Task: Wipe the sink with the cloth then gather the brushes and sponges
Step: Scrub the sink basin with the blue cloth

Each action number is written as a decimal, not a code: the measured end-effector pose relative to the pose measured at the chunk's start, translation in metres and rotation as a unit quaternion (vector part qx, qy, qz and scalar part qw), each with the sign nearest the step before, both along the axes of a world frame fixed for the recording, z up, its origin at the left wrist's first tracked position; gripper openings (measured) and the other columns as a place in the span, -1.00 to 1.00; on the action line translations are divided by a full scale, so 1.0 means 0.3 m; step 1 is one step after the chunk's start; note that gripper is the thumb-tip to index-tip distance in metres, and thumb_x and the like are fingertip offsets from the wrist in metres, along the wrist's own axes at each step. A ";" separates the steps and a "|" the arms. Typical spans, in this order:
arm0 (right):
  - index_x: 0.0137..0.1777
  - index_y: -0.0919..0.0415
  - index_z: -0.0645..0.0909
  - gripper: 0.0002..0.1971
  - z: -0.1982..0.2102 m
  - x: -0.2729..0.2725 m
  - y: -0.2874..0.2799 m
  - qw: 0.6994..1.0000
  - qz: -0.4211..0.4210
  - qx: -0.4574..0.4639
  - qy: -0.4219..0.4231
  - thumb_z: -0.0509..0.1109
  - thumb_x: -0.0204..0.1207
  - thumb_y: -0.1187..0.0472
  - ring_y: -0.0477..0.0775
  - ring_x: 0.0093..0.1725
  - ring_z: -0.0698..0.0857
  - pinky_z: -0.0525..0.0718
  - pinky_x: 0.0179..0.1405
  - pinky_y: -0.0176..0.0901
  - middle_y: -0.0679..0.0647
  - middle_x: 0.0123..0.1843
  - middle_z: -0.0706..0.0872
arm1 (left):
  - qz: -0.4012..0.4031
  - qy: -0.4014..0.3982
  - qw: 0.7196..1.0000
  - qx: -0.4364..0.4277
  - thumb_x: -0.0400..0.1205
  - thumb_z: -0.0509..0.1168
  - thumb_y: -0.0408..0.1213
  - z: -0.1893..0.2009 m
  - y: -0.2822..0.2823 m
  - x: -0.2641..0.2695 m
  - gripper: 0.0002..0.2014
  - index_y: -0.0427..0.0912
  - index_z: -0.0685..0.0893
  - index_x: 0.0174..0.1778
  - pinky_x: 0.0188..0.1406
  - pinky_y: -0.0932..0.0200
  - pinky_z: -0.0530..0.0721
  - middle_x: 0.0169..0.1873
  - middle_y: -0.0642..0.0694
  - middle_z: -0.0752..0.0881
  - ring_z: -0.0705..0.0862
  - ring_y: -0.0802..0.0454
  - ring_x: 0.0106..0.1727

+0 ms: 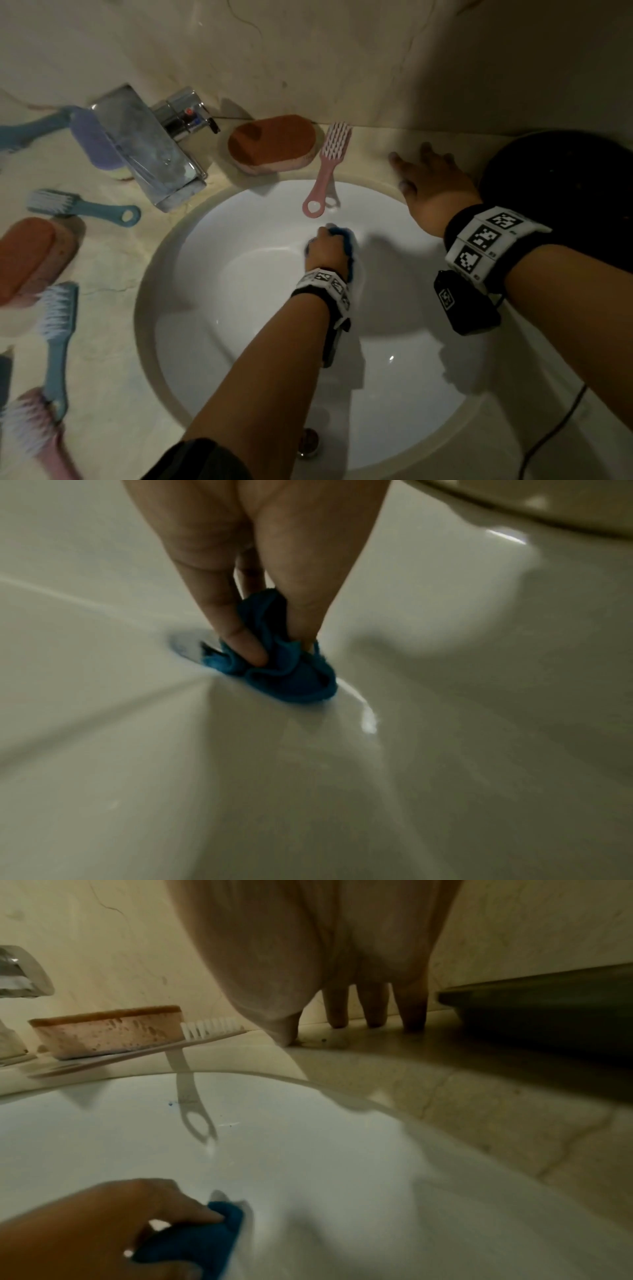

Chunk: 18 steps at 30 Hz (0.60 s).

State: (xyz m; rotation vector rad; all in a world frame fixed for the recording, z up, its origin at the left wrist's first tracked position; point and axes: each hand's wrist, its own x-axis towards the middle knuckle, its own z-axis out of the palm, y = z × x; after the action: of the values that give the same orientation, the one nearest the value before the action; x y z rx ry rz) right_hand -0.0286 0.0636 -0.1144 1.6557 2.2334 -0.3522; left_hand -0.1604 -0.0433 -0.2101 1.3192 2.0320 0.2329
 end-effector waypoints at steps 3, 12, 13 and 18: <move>0.62 -0.28 -0.17 -0.47 -0.007 0.000 0.006 1.000 0.003 -0.006 -0.004 -0.07 0.72 0.05 0.40 0.64 -0.01 0.19 0.54 0.39 0.13 0.70 -0.14 | 0.034 -0.015 0.999 -0.022 0.62 0.25 -0.26 0.027 -0.033 -0.102 -0.60 -0.19 0.51 0.39 0.40 0.02 0.49 0.29 -0.23 0.44 0.53 -0.24 0.29; 0.61 -0.29 -0.13 -0.48 -0.022 0.011 0.018 1.000 0.006 -0.003 0.019 -0.07 0.71 0.05 0.40 0.64 -0.02 0.14 0.56 0.37 0.15 0.70 -0.12 | 0.073 0.016 0.997 -0.033 0.63 0.28 -0.28 0.004 -0.155 -0.243 -0.53 -0.13 0.46 0.49 0.42 0.17 0.37 0.37 -0.26 0.40 0.50 -0.23 0.34; 0.60 -0.29 -0.13 -0.48 -0.037 0.014 0.026 1.000 0.014 0.001 0.014 -0.08 0.70 0.04 0.40 0.63 0.01 0.16 0.55 0.38 0.17 0.69 -0.11 | 0.081 0.011 0.996 -0.023 0.62 0.28 -0.30 -0.002 -0.136 -0.243 -0.53 -0.16 0.46 0.48 0.43 0.21 0.34 0.38 -0.26 0.39 0.50 -0.22 0.35; 0.62 -0.26 -0.09 -0.49 -0.045 0.016 0.015 1.000 0.009 0.022 0.013 -0.07 0.71 0.03 0.41 0.64 0.02 0.18 0.54 0.41 0.16 0.69 -0.07 | 0.006 -0.010 1.000 -0.009 0.61 0.33 -0.24 0.004 -0.031 -0.185 -0.50 -0.14 0.46 0.50 0.41 0.23 0.31 0.42 -0.22 0.49 0.47 -0.16 0.43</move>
State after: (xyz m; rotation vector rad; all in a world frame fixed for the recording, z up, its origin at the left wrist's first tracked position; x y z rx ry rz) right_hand -0.0238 0.0681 -0.1281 1.6612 2.2898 -0.3230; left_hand -0.2159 -0.0526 -0.2089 1.2886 2.0220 0.2322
